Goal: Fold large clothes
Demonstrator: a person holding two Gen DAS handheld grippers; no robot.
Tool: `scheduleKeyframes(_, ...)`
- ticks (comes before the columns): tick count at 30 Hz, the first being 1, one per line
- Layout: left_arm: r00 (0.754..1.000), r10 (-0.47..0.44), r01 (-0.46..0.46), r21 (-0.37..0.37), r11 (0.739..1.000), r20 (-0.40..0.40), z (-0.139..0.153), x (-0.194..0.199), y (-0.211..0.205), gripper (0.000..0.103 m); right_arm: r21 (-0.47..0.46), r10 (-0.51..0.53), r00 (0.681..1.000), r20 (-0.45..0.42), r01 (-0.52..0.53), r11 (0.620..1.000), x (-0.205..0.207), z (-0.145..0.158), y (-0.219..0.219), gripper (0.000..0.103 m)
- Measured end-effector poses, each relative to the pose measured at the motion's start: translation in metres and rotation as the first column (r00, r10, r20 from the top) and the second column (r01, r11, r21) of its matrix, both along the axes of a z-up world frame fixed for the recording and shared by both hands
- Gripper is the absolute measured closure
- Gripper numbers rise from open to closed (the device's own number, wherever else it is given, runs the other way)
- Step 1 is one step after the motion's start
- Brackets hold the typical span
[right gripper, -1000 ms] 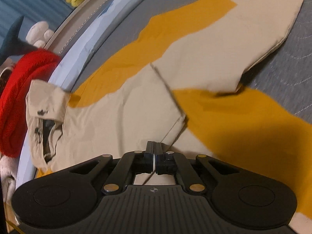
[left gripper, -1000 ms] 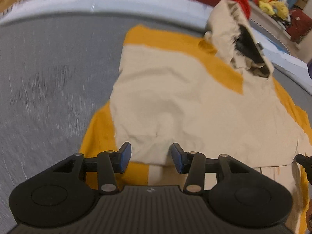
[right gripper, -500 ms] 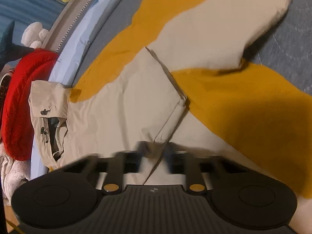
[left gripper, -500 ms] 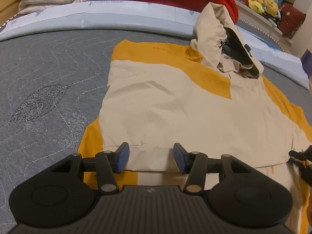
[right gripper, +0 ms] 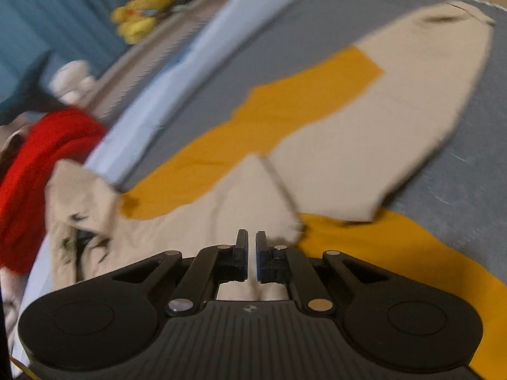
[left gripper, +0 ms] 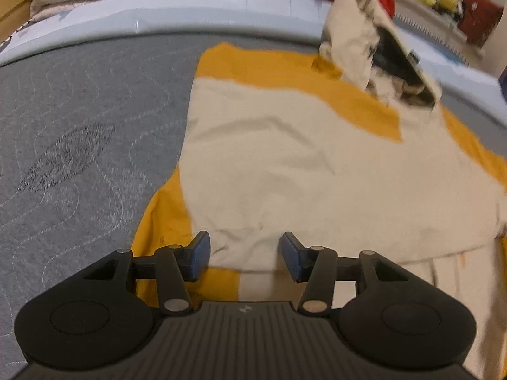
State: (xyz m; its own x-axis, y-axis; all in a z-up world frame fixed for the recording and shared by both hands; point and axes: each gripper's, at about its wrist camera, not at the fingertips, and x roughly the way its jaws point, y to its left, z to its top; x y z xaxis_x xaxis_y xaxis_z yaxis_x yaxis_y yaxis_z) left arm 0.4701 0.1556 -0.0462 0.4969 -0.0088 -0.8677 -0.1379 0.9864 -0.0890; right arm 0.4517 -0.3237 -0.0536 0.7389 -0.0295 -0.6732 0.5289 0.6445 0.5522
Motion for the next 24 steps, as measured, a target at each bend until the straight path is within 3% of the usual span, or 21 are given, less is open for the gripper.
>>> scheduleKeyframes(2,1.000,0.005,-0.005,0.007,1.000,-0.014,-0.005,0.002,0.001,0.048,0.068,0.079,0.997,0.004,-0.079,0.995,0.008,-0.011,0.001,0.095)
scheduleKeyframes(4,0.998,0.002,-0.001,0.014,1.000,-0.057,-0.020,0.002,0.002,0.048,0.125,0.143,0.988,-0.062,-0.134,0.983,0.016,-0.029,0.001,0.093)
scheduleKeyframes(6,0.999,-0.015,0.017,0.040,0.999,-0.052,-0.019,0.002,-0.002,0.048,0.124,0.148,0.973,-0.179,-0.127,0.984,0.016,-0.044,0.003,0.095)
scheduleKeyframes(7,0.999,-0.018,0.020,0.049,0.999,-0.046,-0.015,0.002,-0.004,0.048,0.124,0.138,0.976,-0.169,-0.118,0.985,0.013,-0.043,0.003,0.094)
scheduleKeyframes(12,0.999,-0.042,0.041,0.054,0.998,0.027,0.010,-0.002,-0.016,0.048,-0.014,0.160,0.978,-0.136,-0.163,0.987,0.014,-0.016,0.010,0.092)
scheduleKeyframes(15,0.994,-0.091,0.088,0.055,0.995,0.061,0.021,-0.008,-0.036,0.047,-0.051,0.170,0.977,-0.125,-0.177,0.983,0.014,-0.005,0.012,0.092)
scheduleKeyframes(24,0.970,-0.223,0.220,0.044,0.975,0.097,0.025,-0.036,-0.104,0.044,-0.186,0.245,0.965,-0.089,-0.258,0.948,0.006,0.026,0.026,0.088)
